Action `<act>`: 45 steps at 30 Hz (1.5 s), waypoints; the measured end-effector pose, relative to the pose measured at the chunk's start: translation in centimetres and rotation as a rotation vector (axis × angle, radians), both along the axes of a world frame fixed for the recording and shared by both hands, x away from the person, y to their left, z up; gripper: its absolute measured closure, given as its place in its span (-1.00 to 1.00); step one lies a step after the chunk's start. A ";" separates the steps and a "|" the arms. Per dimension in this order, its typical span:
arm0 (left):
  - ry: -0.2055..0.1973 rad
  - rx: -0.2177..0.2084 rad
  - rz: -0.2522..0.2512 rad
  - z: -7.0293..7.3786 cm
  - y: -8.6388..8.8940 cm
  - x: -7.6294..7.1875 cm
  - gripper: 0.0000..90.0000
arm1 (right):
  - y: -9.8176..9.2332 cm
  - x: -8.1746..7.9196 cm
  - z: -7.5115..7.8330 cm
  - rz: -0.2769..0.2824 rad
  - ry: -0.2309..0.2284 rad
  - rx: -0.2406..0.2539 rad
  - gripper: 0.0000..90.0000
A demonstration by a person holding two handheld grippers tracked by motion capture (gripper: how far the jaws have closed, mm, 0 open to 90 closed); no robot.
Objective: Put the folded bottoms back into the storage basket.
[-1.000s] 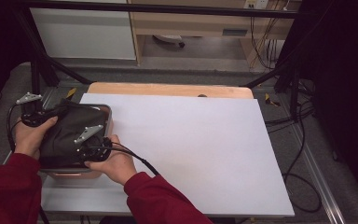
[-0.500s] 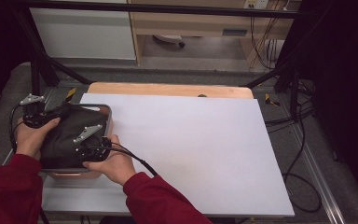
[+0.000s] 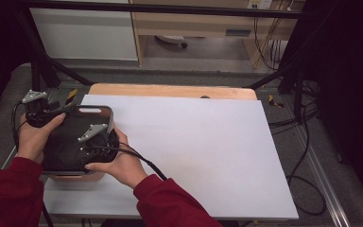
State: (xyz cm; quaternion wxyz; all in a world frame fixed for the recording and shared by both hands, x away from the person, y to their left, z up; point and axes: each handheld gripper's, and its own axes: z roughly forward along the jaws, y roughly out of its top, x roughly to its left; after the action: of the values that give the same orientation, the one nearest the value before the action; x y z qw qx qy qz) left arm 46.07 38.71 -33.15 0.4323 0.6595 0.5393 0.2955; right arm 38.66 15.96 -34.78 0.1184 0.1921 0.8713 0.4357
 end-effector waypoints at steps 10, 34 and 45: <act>-0.019 0.005 -0.012 0.8 -0.7 -1.5 -0.70 | -2.8 -0.7 -0.2 0.018 -0.011 0.006 -0.85; -0.037 -0.020 -0.013 0.9 -0.8 -3.1 -0.80 | -6.2 0.5 1.3 -0.058 -0.014 0.092 -0.90; -0.043 -0.012 -0.050 0.6 -2.1 -4.2 -0.85 | -8.1 1.2 2.2 -0.076 -0.038 0.131 -0.89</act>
State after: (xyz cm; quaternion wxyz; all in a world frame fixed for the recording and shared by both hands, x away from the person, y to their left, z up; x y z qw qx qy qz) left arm 41.91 36.61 -32.55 0.4549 0.6637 0.5150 0.2955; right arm 39.82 7.87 -32.53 0.1386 0.2241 0.8307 0.4904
